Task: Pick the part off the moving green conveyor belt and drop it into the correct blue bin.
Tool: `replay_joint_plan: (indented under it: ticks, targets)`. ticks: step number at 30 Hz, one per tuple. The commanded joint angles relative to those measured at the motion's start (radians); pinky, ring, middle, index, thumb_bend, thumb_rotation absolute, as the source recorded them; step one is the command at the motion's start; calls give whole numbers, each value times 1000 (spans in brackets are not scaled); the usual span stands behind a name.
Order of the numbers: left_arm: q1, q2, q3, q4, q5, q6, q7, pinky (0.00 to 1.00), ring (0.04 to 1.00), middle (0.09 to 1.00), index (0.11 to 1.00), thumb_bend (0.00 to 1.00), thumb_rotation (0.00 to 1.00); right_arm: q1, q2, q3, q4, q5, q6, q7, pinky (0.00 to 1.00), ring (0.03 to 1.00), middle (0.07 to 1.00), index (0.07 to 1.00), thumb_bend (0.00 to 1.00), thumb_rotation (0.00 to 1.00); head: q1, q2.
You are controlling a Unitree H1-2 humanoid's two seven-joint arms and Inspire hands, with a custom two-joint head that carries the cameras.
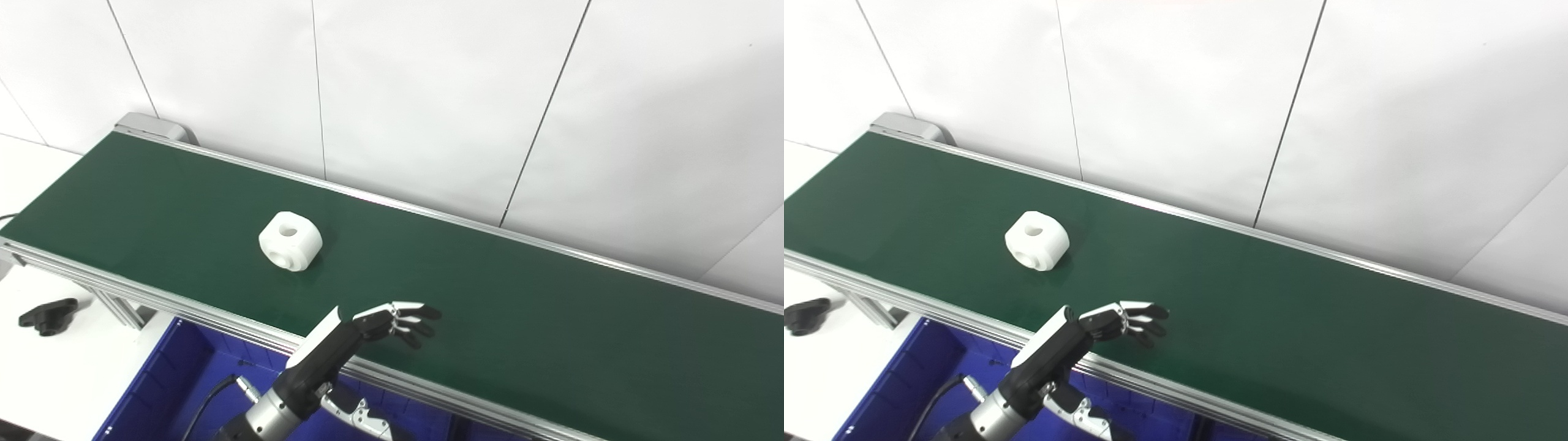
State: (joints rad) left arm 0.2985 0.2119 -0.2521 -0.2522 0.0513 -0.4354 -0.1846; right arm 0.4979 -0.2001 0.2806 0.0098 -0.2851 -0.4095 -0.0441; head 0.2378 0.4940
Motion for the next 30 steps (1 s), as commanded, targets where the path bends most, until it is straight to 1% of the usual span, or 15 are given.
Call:
replay_joint_plan:
  ticks: [1, 3, 5, 8, 9, 12, 13, 17, 19, 23, 27, 28, 29, 30]
  targets:
    - [-26, -8, 5, -24, 7, -30, -1, 625, 738, 825, 784, 940, 147, -8, -13, 6, 1, 7, -60, -28, 804, 872, 900, 935, 885, 307, -2, -1]
    - [-47, -10, 11, -32, 15, -19, -3, 626, 749, 830, 783, 943, 152, -17, -21, 17, 11, 10, -60, -43, 804, 872, 897, 930, 882, 302, -3, -12]
    - [-64, -14, 18, -38, 32, -10, -1, 632, 761, 834, 785, 945, 160, -23, -27, 23, 18, 12, -60, -56, 794, 862, 890, 923, 881, 296, 0, -15]
    - [-88, -17, 29, -52, 53, 21, -1, 678, 788, 845, 808, 917, 177, -31, -35, 32, 25, 22, -60, -67, 772, 850, 887, 914, 888, 274, 6, -11]
    - [-101, -19, 38, -60, 75, 56, 1, 679, 788, 846, 809, 916, 178, -33, -37, 34, 25, 27, -60, -71, 772, 850, 887, 914, 888, 273, 12, -14]
    - [-136, -22, 64, -72, 150, 141, 11, 686, 832, 891, 843, 912, 287, -36, -43, 39, 22, 41, -60, -78, 776, 850, 885, 906, 880, 248, 23, -14]
    - [-149, -24, 73, -69, 167, 162, 15, 688, 838, 901, 851, 903, 297, -37, -46, 43, 22, 50, -60, -79, 765, 844, 881, 902, 879, 243, 28, -13]
    - [-199, -22, 105, -43, 205, 202, 26, 717, 860, 926, 879, 849, 256, -44, -56, 58, 27, 62, -60, -100, 752, 832, 867, 893, 875, 224, 33, -7]
    - [-216, -16, 119, -35, 204, 224, 21, 729, 868, 933, 890, 826, 257, -47, -60, 65, 28, 77, -60, -102, 749, 824, 855, 889, 871, 217, 35, -6]
    - [-257, 10, 162, -16, 194, 284, 14, 749, 889, 941, 898, 819, 266, -47, -66, 76, 22, 114, -60, -99, 736, 801, 831, 878, 868, 190, 29, 7]
    - [-301, 52, 191, -19, 226, 335, 3, 771, 902, 953, 907, 839, 248, -41, -71, 77, 5, 118, -60, -99, 741, 793, 824, 878, 866, 198, 11, 35]
    - [-306, 59, 192, -20, 231, 340, 2, 789, 903, 954, 907, 838, 236, -41, -72, 77, 3, 117, -60, -101, 740, 791, 821, 876, 867, 200, 11, 35]
    - [-318, 74, 193, -21, 253, 352, 0, 810, 908, 952, 905, 844, 230, -41, -74, 78, 2, 118, -60, -102, 739, 790, 821, 875, 867, 211, -1, 52]
    - [-327, 85, 192, -22, 268, 362, -1, 814, 909, 952, 905, 846, 230, -41, -76, 79, 2, 119, -60, -104, 739, 790, 821, 875, 867, 213, -1, 52]
